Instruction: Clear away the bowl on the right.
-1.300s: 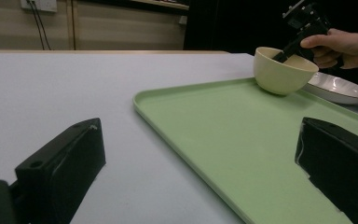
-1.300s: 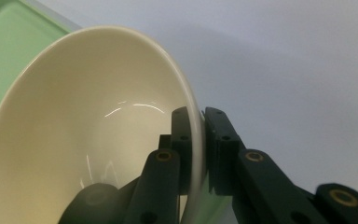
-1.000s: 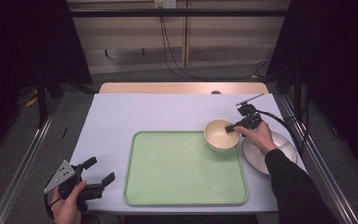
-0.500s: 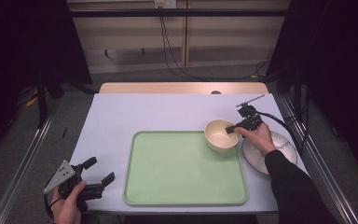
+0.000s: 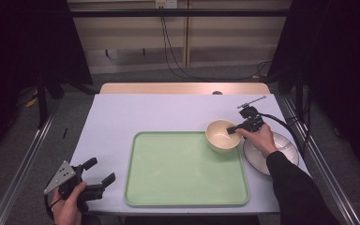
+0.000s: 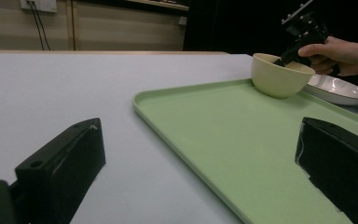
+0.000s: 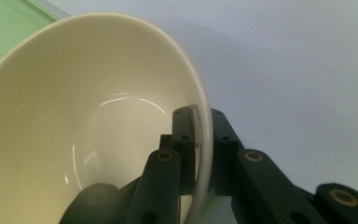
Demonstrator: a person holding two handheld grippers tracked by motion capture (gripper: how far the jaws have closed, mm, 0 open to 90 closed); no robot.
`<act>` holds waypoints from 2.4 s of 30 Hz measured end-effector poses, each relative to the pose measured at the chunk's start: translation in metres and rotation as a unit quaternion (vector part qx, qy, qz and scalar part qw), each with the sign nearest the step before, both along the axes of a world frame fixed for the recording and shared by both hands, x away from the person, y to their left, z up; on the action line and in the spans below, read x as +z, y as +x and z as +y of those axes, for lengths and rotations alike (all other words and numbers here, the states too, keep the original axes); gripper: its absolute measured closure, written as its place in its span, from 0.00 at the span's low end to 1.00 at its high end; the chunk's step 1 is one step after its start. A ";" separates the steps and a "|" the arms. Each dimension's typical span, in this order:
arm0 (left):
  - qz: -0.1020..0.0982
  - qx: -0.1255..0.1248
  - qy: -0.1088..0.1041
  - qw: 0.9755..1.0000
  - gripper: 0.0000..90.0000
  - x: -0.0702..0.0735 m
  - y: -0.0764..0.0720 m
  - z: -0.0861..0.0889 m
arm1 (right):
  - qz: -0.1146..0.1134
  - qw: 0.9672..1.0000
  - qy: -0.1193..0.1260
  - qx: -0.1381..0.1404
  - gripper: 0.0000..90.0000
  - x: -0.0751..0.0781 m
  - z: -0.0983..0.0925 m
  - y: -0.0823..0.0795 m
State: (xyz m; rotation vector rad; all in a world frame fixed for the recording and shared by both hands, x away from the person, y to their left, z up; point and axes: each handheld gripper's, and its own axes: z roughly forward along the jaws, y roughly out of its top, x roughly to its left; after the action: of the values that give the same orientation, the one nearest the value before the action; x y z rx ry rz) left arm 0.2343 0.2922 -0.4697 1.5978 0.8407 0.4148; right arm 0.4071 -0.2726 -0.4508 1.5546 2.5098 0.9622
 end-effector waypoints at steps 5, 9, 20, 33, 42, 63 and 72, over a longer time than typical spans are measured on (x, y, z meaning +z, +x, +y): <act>0.002 0.004 -0.004 1.000 0.02 0.000 0.000 -0.001 | -0.012 1.000 0.001 0.000 0.85 0.000 0.000 0.000; 0.002 0.001 -0.005 1.000 0.02 0.000 0.000 0.000 | -0.014 1.000 0.002 -0.004 0.75 0.000 0.000 0.000; 0.003 0.003 -0.004 1.000 0.02 0.000 0.000 -0.001 | -0.048 0.999 0.020 -0.001 0.39 0.001 -0.002 0.001; 0.001 0.003 0.001 1.000 0.02 0.000 0.000 0.000 | -0.085 0.995 0.044 -0.016 0.05 0.009 -0.006 -0.002; 0.000 0.003 0.003 1.000 0.02 0.000 0.000 0.000 | -0.112 0.992 0.031 -0.039 0.05 0.015 -0.009 -0.012; 0.002 0.007 0.003 1.000 0.02 0.000 0.000 -0.001 | -0.162 0.983 0.034 -0.073 0.04 0.026 -0.039 -0.046; 0.002 0.004 0.003 1.000 0.02 0.000 0.000 0.000 | -0.177 0.980 0.056 -0.072 0.04 0.028 -0.051 -0.064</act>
State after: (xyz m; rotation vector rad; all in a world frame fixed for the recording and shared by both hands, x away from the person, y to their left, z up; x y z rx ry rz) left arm 0.2339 0.2920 -0.4696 1.6011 0.8489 0.4195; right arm 0.3433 -0.3238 -0.4227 1.4181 2.1067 1.2497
